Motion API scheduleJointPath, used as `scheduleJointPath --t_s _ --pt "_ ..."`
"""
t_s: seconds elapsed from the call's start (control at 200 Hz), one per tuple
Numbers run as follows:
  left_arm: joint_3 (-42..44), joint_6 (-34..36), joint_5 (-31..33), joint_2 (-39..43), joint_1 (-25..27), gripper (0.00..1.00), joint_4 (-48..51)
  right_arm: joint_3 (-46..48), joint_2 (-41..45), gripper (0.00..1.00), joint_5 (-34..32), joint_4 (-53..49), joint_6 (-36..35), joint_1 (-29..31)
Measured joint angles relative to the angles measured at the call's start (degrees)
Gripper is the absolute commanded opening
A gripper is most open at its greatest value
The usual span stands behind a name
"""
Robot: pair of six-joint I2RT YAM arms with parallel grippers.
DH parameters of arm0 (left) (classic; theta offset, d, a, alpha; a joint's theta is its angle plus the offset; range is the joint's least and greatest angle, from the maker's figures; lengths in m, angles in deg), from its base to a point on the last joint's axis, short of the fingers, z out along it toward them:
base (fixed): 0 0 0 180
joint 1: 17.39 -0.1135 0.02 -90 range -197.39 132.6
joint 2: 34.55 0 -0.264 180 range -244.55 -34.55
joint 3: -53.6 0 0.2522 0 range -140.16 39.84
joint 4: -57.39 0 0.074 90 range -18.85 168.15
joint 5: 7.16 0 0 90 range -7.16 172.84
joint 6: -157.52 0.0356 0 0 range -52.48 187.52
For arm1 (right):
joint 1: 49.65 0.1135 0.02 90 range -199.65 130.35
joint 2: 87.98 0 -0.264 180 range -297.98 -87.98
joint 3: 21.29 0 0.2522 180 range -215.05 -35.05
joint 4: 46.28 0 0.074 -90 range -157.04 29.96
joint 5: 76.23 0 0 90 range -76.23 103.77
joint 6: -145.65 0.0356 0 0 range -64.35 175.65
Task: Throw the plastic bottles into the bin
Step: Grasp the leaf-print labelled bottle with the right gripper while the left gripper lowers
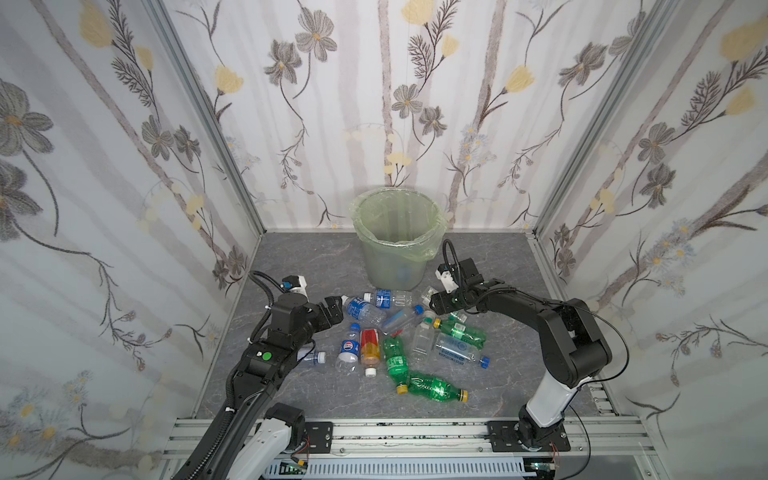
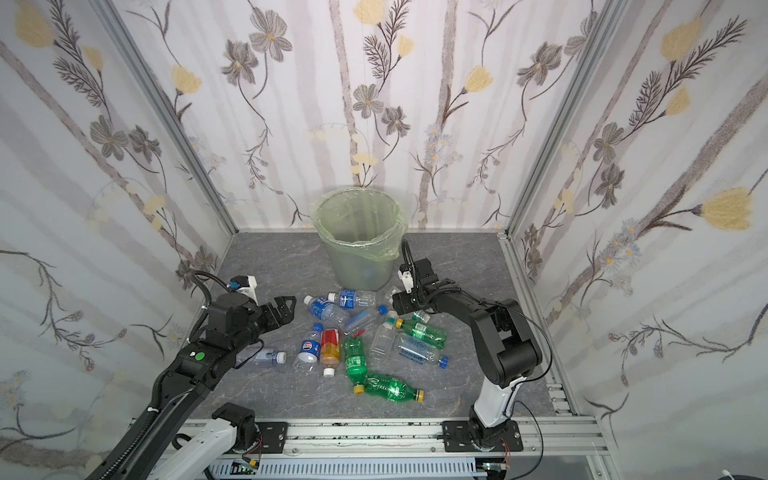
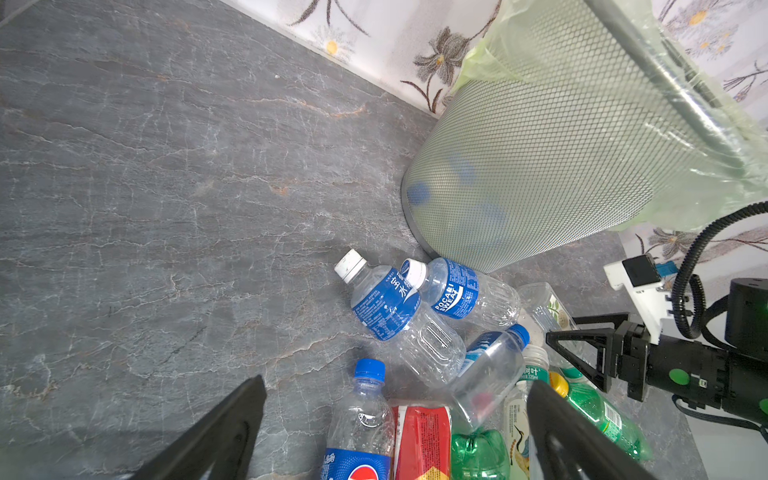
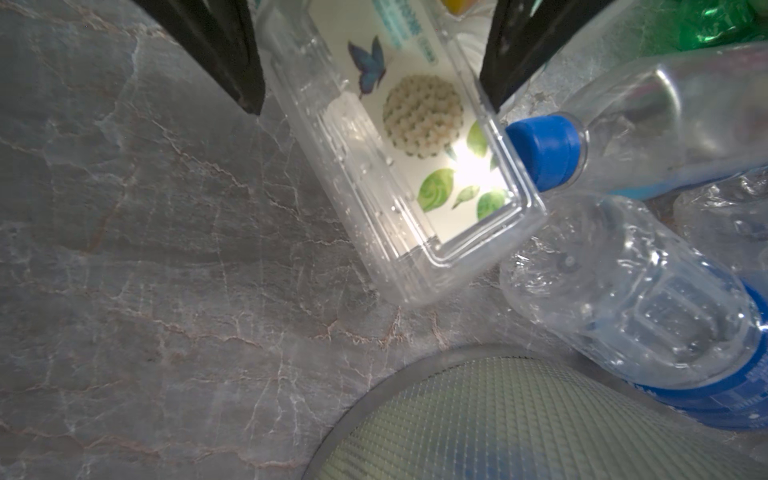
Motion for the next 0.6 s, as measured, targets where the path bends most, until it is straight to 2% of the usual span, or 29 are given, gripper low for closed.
scheduleJointPath --t_s 0.145,0.385,0.604 --pt "0.0 0.0 0.0 -0.6 -0.1 1.00 0.2 -0.2 -1.3 0.72 -0.5 1.0 1.4 -0.7" --pt "0.1 -0.2 0.2 -0.8 -0.1 1.00 0.2 0.1 -1.5 0.55 -4.0 3.2 4.2 -2.4" --pt "0.7 -1.0 1.2 -1.1 -0.2 1.00 0.2 3.8 3.9 0.45 -7.5 4.7 5.4 -3.9"
